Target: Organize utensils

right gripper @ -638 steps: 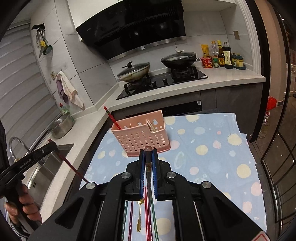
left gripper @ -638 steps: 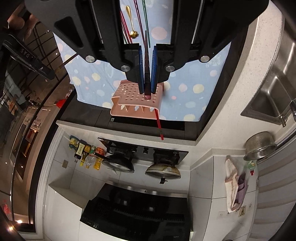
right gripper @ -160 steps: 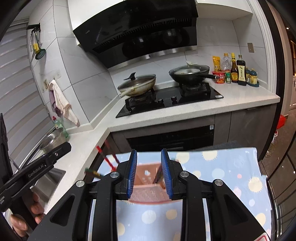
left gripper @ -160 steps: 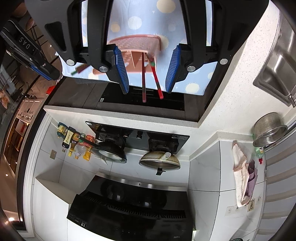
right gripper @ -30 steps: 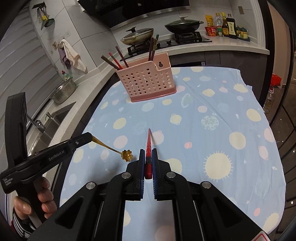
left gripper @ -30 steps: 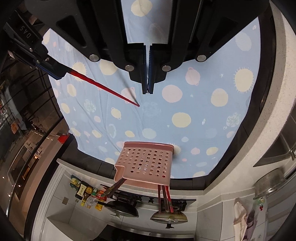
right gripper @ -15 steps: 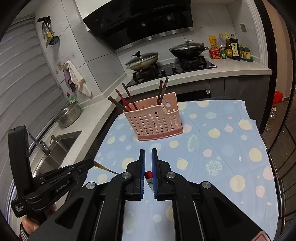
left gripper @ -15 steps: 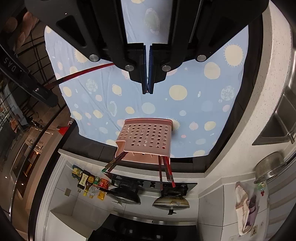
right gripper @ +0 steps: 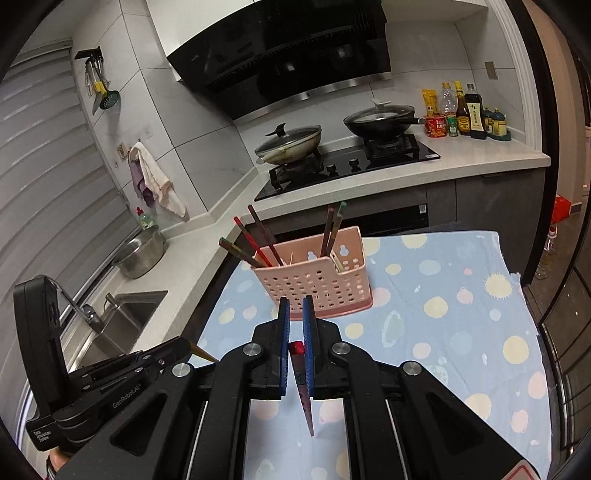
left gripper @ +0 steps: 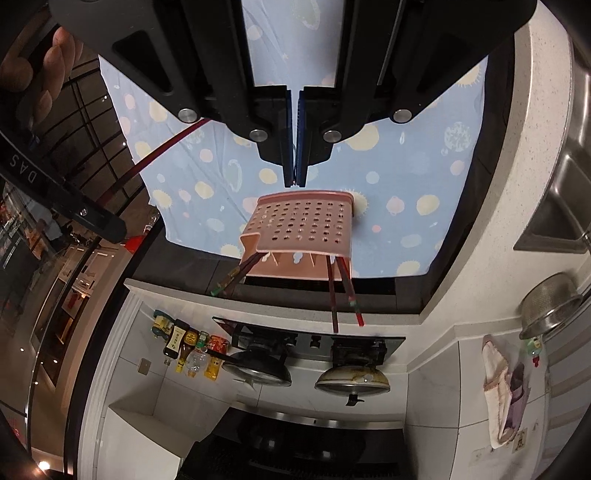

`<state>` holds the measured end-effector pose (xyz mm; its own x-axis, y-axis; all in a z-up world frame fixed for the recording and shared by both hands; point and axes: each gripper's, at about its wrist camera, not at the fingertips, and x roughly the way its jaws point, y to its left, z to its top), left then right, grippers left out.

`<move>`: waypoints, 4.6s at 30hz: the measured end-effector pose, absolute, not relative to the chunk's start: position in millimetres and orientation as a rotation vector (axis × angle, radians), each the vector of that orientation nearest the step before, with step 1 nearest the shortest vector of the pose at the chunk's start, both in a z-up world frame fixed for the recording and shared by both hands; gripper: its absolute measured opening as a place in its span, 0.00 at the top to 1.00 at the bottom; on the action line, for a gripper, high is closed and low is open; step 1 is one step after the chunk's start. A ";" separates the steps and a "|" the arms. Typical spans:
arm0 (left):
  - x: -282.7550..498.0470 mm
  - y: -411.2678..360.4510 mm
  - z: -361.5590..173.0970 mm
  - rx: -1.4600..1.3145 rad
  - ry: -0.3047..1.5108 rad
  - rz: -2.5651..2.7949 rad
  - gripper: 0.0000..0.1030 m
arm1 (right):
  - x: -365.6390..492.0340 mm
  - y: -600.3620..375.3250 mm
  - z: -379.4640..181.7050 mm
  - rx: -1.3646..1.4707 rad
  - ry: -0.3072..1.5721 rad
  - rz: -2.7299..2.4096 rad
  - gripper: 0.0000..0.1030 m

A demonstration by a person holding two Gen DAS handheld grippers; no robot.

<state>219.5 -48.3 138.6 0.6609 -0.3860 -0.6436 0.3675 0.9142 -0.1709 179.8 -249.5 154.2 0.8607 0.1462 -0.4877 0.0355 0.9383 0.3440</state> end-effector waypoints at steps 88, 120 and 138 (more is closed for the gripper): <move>272.0 -64.6 133.0 0.065 0.711 -0.266 0.49 | 219.1 -227.2 101.7 0.241 0.664 -0.018 0.71; 218.3 -53.8 70.9 0.092 0.804 -0.185 0.09 | 161.4 -226.5 53.3 0.195 0.747 -0.103 0.23; 211.9 -44.3 51.5 0.092 0.839 -0.122 0.08 | 159.4 -217.7 41.1 0.143 0.777 -0.122 0.12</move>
<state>211.9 -44.3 51.5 0.6619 -0.0714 -0.7462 0.1442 0.9890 0.0333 159.4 -217.7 41.1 0.7065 -0.0568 -0.7054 0.1619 0.9833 0.0830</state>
